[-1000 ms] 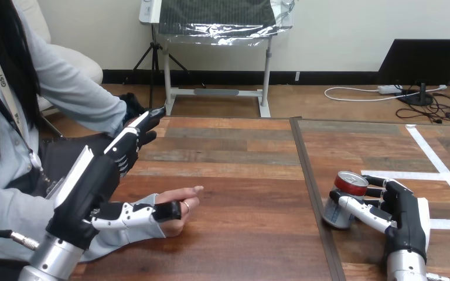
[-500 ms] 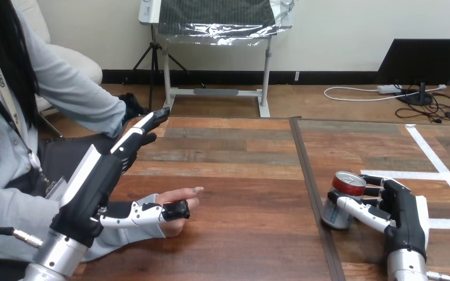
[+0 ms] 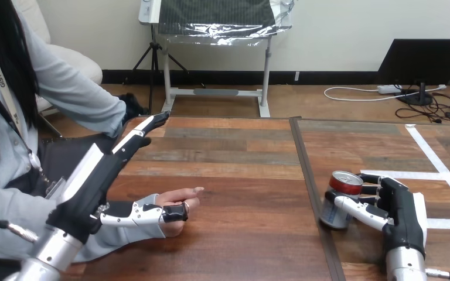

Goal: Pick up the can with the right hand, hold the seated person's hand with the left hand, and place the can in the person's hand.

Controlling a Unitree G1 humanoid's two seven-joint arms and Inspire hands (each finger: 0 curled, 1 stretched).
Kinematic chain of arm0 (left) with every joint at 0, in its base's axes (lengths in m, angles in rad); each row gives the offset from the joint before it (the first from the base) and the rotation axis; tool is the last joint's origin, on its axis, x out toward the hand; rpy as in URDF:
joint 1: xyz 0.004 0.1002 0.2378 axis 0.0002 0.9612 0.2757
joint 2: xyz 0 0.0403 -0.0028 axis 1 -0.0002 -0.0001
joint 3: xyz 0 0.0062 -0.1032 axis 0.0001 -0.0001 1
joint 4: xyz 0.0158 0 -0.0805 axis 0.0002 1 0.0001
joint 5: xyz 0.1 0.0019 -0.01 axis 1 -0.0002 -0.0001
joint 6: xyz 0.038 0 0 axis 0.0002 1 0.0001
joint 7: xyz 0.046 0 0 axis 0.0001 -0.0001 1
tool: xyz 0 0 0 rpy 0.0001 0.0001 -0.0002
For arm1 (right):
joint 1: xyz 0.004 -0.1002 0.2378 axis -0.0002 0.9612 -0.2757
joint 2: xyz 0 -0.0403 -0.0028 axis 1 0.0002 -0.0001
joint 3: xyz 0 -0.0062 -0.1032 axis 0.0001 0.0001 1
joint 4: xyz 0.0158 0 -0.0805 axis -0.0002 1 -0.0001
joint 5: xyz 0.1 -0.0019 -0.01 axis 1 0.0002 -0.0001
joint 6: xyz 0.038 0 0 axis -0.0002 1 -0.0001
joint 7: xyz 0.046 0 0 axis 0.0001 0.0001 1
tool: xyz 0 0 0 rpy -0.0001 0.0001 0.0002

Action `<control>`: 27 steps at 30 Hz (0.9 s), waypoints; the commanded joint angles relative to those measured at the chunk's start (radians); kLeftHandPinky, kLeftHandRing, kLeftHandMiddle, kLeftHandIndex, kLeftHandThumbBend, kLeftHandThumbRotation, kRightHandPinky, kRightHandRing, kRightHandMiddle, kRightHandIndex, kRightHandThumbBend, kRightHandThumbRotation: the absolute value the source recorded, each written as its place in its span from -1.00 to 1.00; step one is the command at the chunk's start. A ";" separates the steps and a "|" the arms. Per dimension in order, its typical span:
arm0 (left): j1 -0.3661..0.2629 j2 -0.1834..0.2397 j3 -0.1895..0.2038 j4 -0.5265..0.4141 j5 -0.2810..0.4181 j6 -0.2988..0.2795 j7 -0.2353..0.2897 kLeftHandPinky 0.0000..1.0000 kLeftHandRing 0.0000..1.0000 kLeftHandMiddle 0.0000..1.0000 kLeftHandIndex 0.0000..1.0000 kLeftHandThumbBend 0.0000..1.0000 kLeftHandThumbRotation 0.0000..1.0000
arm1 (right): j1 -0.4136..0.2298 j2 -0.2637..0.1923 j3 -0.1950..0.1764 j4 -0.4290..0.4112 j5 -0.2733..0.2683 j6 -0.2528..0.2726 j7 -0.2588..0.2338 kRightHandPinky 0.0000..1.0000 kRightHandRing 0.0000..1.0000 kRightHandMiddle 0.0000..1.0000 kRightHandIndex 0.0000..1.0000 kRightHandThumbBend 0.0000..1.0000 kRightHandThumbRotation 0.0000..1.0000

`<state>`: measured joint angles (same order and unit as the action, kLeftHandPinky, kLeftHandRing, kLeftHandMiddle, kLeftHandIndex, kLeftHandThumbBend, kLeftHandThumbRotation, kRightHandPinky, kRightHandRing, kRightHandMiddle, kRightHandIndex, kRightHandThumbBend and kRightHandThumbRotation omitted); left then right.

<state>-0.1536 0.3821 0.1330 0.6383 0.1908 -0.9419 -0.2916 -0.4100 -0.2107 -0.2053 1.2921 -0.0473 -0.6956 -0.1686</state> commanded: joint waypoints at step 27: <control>-0.187 0.132 -0.087 0.044 0.209 0.089 0.165 0.68 0.85 0.83 0.86 1.00 -0.39 | -0.160 -0.050 0.005 -0.074 0.006 -0.065 0.036 -0.31 -0.20 -0.06 0.06 0.51 -1.00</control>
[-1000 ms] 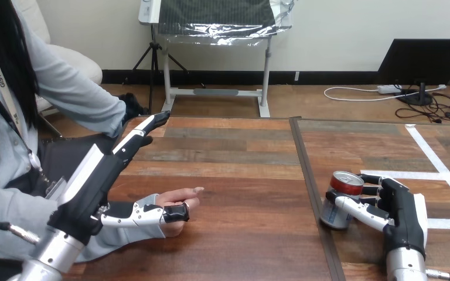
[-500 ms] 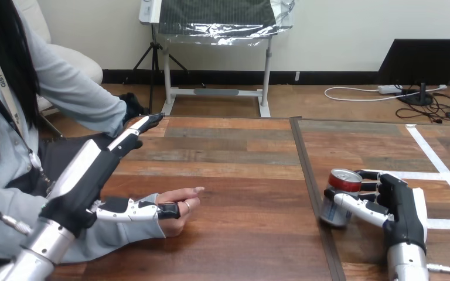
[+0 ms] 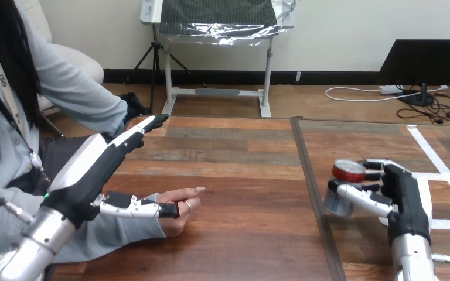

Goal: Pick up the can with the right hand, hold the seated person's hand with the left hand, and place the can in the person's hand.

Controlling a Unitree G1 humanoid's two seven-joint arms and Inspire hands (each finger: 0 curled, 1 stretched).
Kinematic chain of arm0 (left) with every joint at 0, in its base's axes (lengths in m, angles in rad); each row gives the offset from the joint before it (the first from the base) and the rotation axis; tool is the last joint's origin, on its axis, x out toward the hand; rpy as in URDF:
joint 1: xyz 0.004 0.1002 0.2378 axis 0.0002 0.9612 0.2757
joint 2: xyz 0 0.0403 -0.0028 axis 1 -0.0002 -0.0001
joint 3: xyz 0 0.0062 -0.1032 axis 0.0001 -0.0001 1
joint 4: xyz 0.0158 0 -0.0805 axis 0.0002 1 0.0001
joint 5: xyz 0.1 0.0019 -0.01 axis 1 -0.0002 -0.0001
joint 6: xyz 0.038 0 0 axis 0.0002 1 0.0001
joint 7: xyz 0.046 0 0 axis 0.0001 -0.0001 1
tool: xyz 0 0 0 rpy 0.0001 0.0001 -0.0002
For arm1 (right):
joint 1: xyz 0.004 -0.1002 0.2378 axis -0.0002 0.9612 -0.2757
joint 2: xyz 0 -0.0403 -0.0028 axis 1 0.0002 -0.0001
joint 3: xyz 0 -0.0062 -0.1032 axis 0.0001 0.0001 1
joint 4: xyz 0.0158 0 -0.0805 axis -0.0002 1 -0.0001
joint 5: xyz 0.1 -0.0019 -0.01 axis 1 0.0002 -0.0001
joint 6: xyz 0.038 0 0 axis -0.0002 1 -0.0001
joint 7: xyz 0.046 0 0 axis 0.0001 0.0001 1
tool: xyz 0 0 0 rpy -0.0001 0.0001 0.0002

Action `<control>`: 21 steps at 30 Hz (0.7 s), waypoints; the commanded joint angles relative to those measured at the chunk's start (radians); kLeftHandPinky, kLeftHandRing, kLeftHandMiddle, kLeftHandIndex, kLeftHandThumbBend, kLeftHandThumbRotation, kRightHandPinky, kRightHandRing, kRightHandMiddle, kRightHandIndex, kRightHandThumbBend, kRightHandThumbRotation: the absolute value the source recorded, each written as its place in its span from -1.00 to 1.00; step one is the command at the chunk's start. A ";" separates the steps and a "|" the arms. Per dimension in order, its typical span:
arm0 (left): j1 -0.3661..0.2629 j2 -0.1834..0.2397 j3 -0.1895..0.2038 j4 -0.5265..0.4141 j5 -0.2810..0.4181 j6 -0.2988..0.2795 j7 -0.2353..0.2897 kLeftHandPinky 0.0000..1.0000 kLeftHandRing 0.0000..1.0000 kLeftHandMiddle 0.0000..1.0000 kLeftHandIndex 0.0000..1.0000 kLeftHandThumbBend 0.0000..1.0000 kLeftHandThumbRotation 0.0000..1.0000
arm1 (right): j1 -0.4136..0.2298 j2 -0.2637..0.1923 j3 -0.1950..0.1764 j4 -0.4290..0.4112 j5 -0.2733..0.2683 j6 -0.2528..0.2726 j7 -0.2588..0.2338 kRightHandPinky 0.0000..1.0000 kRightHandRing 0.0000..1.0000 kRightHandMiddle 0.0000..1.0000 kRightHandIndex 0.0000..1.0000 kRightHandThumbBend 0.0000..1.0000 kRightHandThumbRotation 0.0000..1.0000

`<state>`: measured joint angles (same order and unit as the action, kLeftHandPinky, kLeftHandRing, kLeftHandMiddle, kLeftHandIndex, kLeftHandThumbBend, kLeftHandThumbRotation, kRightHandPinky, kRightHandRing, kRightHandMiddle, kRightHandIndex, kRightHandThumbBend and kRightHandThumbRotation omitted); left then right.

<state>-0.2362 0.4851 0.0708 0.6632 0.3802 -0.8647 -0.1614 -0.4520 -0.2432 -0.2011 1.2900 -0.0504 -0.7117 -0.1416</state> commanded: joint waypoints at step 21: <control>-0.204 0.081 -0.112 0.124 0.084 0.052 0.059 0.68 0.83 0.84 0.84 1.00 -0.37 | -0.135 -0.028 0.021 -0.093 -0.019 -0.068 0.006 -0.30 -0.21 -0.07 0.05 0.49 -1.00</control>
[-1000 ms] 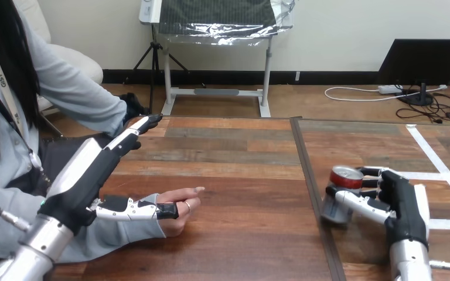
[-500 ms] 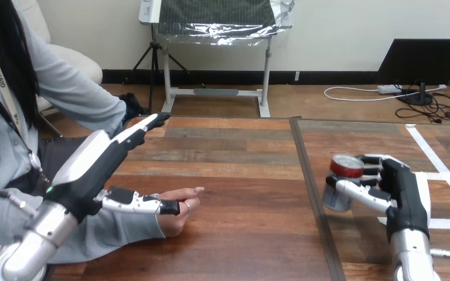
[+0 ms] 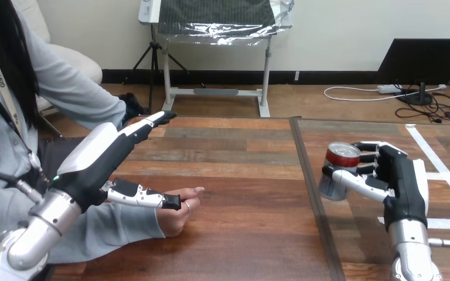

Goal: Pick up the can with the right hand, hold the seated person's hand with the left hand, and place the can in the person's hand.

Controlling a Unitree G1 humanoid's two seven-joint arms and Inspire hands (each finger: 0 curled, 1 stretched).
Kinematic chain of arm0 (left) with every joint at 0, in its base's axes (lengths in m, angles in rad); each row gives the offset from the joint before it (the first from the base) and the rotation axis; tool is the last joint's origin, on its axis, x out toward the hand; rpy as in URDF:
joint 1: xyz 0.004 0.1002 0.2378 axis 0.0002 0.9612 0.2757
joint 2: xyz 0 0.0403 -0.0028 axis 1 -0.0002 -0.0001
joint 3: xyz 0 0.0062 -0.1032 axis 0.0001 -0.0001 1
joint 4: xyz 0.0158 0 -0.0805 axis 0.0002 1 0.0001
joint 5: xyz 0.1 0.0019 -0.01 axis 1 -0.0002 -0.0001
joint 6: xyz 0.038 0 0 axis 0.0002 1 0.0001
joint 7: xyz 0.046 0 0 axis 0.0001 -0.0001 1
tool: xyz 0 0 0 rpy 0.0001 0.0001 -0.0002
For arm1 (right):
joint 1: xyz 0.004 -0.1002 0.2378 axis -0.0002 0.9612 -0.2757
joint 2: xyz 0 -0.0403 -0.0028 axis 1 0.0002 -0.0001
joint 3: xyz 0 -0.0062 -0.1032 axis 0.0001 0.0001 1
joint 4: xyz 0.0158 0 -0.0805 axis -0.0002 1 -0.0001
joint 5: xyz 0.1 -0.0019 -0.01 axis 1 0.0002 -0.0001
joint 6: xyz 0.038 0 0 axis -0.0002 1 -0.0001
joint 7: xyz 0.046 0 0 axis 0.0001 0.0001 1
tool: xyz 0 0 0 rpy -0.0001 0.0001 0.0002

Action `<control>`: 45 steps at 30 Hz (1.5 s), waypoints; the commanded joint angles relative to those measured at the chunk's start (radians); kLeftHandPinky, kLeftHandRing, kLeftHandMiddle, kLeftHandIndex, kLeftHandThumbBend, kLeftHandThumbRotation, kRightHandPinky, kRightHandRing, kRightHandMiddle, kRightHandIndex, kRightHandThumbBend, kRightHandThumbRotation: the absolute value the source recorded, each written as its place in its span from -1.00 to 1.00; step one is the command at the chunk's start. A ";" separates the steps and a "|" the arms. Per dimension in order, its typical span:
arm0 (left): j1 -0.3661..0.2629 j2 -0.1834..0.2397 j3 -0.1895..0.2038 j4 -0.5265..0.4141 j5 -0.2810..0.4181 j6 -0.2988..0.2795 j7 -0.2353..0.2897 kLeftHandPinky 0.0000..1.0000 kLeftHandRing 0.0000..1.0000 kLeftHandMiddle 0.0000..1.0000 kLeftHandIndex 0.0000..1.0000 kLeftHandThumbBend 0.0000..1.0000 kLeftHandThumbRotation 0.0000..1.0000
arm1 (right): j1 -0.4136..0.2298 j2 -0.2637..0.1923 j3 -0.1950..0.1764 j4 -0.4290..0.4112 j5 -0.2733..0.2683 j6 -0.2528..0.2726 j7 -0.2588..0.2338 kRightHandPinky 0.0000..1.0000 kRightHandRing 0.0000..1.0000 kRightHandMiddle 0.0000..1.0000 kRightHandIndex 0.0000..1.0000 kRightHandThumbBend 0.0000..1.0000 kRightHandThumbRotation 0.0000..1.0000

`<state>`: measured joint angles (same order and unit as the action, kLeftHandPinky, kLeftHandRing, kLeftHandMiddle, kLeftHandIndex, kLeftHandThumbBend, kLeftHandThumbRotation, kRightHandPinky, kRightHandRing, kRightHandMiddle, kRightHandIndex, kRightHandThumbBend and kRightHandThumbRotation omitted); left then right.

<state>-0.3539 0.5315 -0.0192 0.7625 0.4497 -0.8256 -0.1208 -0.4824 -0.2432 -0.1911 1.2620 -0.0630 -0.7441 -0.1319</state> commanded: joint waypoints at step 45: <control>-0.304 0.089 -0.225 0.269 0.122 0.073 -0.039 0.65 0.81 0.81 0.80 1.00 -0.22 | -0.130 -0.025 -0.002 -0.098 0.041 -0.075 0.082 -0.38 -0.28 -0.13 0.01 0.44 -1.00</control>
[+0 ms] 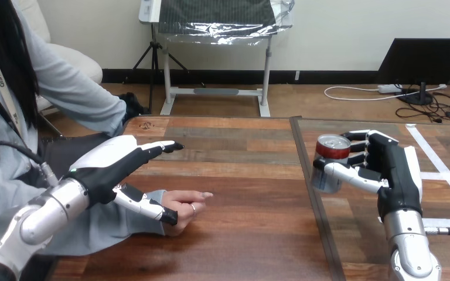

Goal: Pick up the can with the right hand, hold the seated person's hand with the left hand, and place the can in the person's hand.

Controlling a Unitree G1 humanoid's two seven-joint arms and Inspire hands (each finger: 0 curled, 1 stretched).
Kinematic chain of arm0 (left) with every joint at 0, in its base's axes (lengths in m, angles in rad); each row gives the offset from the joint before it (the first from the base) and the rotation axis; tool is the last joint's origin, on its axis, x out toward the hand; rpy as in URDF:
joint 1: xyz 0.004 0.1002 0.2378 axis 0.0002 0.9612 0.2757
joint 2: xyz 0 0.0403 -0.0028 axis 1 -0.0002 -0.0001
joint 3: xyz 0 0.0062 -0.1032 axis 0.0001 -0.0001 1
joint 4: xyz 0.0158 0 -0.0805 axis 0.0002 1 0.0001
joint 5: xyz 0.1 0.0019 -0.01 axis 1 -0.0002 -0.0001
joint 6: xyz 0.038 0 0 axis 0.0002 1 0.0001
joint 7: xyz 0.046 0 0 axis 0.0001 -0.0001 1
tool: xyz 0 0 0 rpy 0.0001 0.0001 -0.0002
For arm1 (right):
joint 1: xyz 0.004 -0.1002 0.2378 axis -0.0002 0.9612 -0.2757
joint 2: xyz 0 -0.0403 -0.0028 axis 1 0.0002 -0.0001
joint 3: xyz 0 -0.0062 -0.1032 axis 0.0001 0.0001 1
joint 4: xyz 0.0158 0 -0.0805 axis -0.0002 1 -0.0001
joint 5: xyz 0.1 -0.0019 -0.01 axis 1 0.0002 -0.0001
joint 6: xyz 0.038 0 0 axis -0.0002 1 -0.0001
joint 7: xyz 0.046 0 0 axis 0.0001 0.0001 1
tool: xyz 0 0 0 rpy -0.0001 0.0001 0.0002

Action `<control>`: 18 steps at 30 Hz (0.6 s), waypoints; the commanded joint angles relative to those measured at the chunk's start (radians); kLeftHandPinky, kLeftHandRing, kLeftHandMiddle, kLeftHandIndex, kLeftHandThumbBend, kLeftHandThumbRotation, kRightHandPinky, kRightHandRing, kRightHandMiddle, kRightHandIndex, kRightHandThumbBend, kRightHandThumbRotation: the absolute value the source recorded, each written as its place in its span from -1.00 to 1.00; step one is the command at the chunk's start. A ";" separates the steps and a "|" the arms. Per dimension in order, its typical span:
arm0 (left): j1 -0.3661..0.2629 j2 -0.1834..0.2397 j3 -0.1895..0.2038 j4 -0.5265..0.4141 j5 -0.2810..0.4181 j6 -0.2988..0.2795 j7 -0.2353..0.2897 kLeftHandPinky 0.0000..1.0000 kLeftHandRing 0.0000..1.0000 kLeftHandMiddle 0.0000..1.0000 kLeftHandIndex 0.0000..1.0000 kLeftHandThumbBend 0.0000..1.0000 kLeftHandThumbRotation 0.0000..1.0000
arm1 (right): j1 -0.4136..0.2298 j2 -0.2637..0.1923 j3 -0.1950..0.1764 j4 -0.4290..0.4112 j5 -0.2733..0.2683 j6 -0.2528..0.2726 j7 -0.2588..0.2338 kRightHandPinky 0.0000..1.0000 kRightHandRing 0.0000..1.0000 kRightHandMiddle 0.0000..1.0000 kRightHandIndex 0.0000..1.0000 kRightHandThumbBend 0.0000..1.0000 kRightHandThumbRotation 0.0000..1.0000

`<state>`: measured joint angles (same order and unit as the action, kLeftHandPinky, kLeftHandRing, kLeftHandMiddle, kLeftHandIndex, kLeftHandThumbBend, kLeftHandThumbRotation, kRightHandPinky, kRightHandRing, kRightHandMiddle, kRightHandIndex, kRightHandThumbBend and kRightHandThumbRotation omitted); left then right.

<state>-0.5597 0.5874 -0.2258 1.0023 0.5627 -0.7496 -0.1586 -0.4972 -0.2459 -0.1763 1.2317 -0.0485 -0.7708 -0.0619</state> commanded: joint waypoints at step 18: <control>-0.151 0.049 -0.083 0.118 0.056 0.023 0.005 0.66 0.82 0.80 0.80 1.00 -0.21 | -0.106 -0.027 -0.015 -0.089 0.033 -0.056 0.023 -0.39 -0.29 -0.14 -0.01 0.43 -1.00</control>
<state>-0.6227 0.6103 -0.2873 1.0963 0.6029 -0.7331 -0.1651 -0.4980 -0.2460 -0.1788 1.2046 -0.0323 -0.7835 -0.0392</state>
